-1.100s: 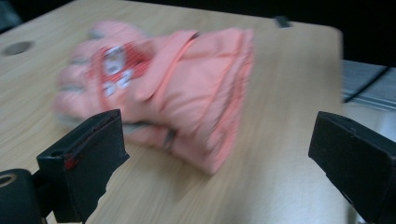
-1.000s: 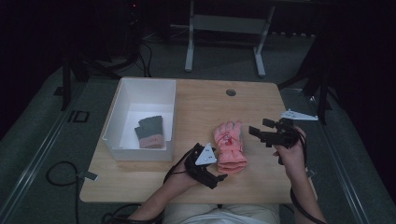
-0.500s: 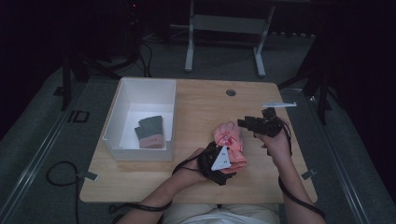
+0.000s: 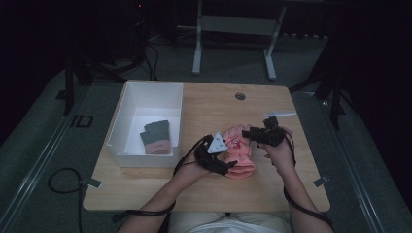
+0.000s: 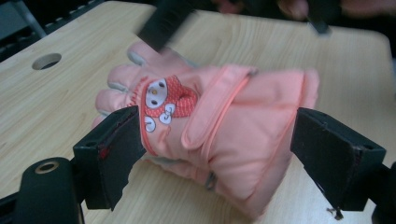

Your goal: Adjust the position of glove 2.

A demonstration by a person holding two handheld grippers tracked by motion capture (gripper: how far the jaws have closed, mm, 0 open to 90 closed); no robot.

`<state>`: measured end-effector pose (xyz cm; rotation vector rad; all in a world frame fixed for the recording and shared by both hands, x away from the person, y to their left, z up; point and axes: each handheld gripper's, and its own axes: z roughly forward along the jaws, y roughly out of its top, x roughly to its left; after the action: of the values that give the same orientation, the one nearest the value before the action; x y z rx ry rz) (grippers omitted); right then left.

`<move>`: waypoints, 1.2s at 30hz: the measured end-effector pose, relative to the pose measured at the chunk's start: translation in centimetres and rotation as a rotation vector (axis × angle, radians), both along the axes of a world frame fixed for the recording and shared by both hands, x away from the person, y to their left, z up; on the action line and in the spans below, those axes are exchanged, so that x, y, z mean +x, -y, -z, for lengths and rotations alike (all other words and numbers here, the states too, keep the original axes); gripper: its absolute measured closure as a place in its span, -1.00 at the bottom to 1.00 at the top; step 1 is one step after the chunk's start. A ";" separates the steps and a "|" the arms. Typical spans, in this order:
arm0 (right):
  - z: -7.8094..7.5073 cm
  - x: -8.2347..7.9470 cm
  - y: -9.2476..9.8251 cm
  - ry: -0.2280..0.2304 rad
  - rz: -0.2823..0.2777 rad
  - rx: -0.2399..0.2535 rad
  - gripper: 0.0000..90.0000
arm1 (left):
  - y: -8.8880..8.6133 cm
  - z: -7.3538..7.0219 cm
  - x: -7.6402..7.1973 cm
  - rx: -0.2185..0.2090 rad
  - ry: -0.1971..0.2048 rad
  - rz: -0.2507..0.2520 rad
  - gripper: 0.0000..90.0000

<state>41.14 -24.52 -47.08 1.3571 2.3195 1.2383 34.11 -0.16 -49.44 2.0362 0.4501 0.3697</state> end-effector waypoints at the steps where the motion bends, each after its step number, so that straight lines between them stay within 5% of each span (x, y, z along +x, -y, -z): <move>1: 0.0 -0.2 0.0 0.004 -0.003 -0.002 0.11 | -0.3 -0.3 0.3 -0.019 -0.015 -0.011 -0.64; 4: 0.2 -0.6 -0.1 0.015 0.002 -0.021 0.11 | -0.7 -0.9 1.0 -0.005 -0.025 -0.056 -0.64; 8: 1.4 -0.5 -0.2 -0.014 0.034 -0.062 0.11 | -0.6 -0.5 2.9 0.005 -0.091 -0.144 -0.60; 14: 3.1 0.1 0.1 -0.066 0.042 -0.114 0.02 | 0.1 1.5 6.0 -0.004 -0.246 -0.222 -0.55; 18: 3.8 0.5 0.2 -0.109 0.018 -0.134 0.01 | 0.8 2.9 7.5 0.031 -0.318 -0.246 -0.50; 22: 4.4 0.9 0.4 -0.156 -0.002 -0.131 0.01 | 1.9 4.6 8.3 0.090 -0.410 -0.221 -0.46; 27: 5.7 1.2 0.7 -0.215 -0.017 -0.067 0.07 | 2.0 6.2 9.7 0.027 -0.564 -0.197 -0.41; 31: 6.1 1.1 1.1 -0.217 -0.022 -0.030 0.18 | 2.1 6.5 10.4 -0.022 -0.658 -0.118 0.09; 36: 6.0 0.9 1.2 -0.204 -0.017 -0.002 0.33 | 2.5 5.4 9.9 0.006 -0.607 -0.101 0.61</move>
<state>42.01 -25.69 -53.05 1.5317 2.4689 1.1511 43.97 -2.68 -54.81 2.1144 0.9210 -0.2038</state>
